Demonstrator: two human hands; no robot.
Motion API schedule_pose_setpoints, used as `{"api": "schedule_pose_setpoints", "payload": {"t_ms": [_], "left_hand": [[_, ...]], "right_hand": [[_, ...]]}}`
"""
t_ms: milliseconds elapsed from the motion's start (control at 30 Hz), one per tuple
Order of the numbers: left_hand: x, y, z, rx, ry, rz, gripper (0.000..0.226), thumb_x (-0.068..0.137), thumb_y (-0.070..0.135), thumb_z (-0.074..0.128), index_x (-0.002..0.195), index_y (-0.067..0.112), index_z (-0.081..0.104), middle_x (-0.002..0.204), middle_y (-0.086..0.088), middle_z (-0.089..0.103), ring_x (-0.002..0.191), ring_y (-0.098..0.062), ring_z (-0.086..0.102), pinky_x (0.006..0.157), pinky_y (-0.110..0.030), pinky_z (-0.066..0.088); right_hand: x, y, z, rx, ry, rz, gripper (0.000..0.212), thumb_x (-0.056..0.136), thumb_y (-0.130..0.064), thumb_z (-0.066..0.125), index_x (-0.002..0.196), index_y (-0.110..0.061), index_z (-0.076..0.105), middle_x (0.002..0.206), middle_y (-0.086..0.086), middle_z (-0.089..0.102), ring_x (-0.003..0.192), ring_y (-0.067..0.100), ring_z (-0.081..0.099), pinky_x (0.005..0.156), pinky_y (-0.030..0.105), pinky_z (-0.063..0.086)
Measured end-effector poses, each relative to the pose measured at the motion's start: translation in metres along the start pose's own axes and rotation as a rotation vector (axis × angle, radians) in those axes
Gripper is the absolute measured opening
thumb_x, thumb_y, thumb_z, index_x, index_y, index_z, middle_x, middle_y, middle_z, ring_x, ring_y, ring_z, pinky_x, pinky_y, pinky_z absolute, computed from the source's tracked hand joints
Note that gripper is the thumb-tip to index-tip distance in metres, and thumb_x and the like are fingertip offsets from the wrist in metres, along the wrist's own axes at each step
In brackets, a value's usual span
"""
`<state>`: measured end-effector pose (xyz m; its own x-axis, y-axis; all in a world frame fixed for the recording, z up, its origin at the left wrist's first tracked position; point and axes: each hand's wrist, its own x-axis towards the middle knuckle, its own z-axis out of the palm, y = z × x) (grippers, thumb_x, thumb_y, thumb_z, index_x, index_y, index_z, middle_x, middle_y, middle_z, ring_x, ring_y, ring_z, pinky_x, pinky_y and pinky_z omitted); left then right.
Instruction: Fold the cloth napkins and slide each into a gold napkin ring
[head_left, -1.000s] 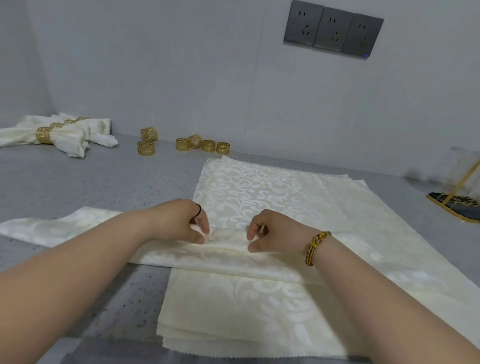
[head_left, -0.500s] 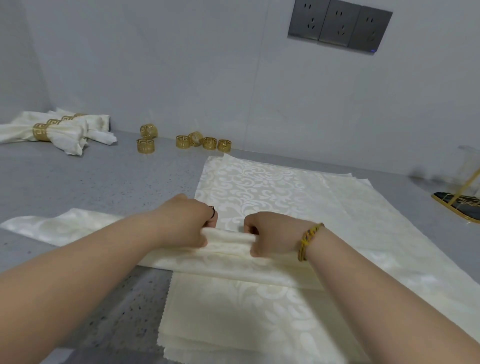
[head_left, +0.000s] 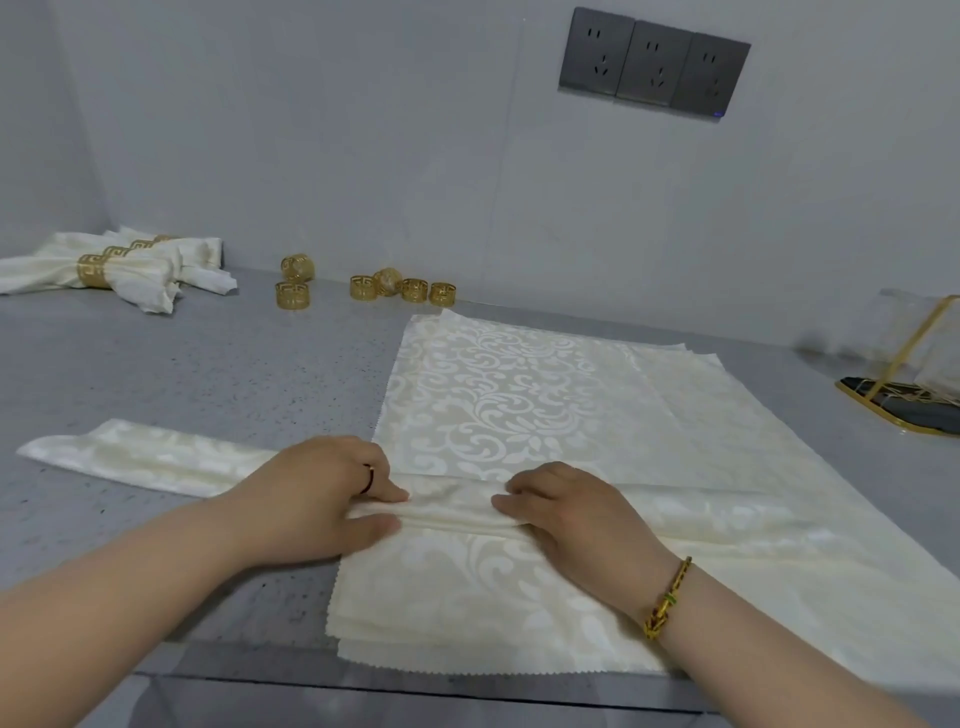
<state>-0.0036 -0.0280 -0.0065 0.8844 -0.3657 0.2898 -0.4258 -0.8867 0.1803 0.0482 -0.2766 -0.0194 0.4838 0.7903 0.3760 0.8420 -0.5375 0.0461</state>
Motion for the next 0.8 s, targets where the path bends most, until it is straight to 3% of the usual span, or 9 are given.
{"api": "schedule_pose_setpoints", "payload": {"t_ms": [67,133,167,267,333,433,500,633,800], "left_hand": [[0.001,0.006,0.000,0.004,-0.045,-0.066,0.043,0.082,0.065,0.035,0.068,0.028,0.053,0.075,0.021,0.047,0.069,0.001,0.046,0.063,-0.010,0.035],[0.009,0.017,0.000,0.112,-0.025,-0.175,0.045,0.090,0.057,0.032,0.068,0.020,0.043,0.073,0.014,0.040,0.069,-0.005,0.041,0.060,-0.016,0.030],[0.013,0.023,0.004,0.154,-0.011,-0.221,0.040,0.093,0.052,0.033,0.068,0.021,0.040,0.072,0.014,0.035,0.075,-0.005,0.038,0.063,-0.018,0.029],[0.019,0.034,0.019,0.061,0.017,-0.292,0.025,0.095,0.034,0.040,0.072,0.026,0.037,0.078,0.018,0.031,0.094,-0.008,0.039,0.073,-0.017,0.024],[0.017,0.034,0.024,-0.052,-0.019,-0.330,0.008,0.097,0.029,0.037,0.098,0.026,0.044,0.102,0.018,0.042,0.111,-0.010,0.041,0.079,-0.015,0.024],[0.013,0.031,0.026,-0.029,-0.083,-0.349,0.043,0.100,0.032,0.028,0.141,0.021,0.027,0.148,0.008,0.027,0.136,-0.009,0.023,0.106,-0.016,0.014],[0.013,0.032,0.026,0.024,-0.126,-0.361,0.047,0.100,0.034,0.022,0.146,0.024,0.016,0.154,0.008,0.012,0.141,-0.008,0.011,0.111,-0.019,0.005],[0.014,0.036,0.024,0.047,-0.165,-0.398,0.048,0.101,0.035,0.018,0.147,0.024,0.011,0.156,0.007,0.005,0.143,-0.009,0.004,0.113,-0.021,0.001],[0.013,0.043,0.024,0.122,-0.214,-0.477,0.049,0.100,0.037,0.012,0.147,0.026,0.003,0.156,0.005,-0.002,0.143,-0.011,-0.001,0.115,-0.029,-0.001]], "right_hand": [[-0.005,0.001,0.001,0.115,-0.040,0.082,0.038,0.076,-0.023,0.042,0.100,-0.020,0.071,0.104,-0.005,0.069,0.089,0.013,0.067,0.073,0.019,0.054],[-0.006,-0.001,-0.005,0.244,-0.111,0.185,0.056,0.082,-0.046,0.028,0.122,-0.022,0.059,0.131,-0.013,0.048,0.117,-0.002,0.043,0.107,0.016,0.028],[-0.008,-0.002,-0.007,0.289,-0.170,0.212,0.060,0.085,-0.056,0.026,0.129,-0.024,0.051,0.137,-0.017,0.038,0.121,-0.008,0.029,0.110,0.013,0.011],[-0.011,0.000,-0.010,0.316,-0.190,0.268,0.039,0.098,-0.034,0.030,0.132,-0.026,0.046,0.145,-0.014,0.034,0.120,-0.014,0.018,0.107,0.010,-0.001],[-0.015,0.003,-0.010,0.312,-0.168,0.311,0.036,0.099,-0.022,0.033,0.132,-0.027,0.045,0.144,-0.014,0.035,0.120,-0.014,0.017,0.104,0.007,-0.002],[-0.026,0.014,-0.010,0.271,-0.182,0.348,0.038,0.099,-0.018,0.033,0.135,-0.029,0.040,0.145,-0.013,0.032,0.124,-0.011,0.017,0.103,0.005,-0.004],[-0.035,0.023,-0.014,0.246,-0.186,0.394,0.038,0.099,-0.017,0.034,0.136,-0.028,0.038,0.146,-0.012,0.032,0.131,-0.005,0.020,0.102,0.004,-0.004],[-0.052,0.045,-0.026,0.227,-0.149,0.510,0.038,0.096,-0.007,0.040,0.131,-0.020,0.046,0.142,-0.004,0.040,0.132,0.005,0.033,0.102,0.002,0.005],[-0.041,0.058,-0.038,-0.049,-0.206,0.659,0.034,0.098,-0.014,0.036,0.126,-0.020,0.055,0.138,-0.002,0.048,0.130,0.011,0.039,0.108,0.017,0.013]]}}
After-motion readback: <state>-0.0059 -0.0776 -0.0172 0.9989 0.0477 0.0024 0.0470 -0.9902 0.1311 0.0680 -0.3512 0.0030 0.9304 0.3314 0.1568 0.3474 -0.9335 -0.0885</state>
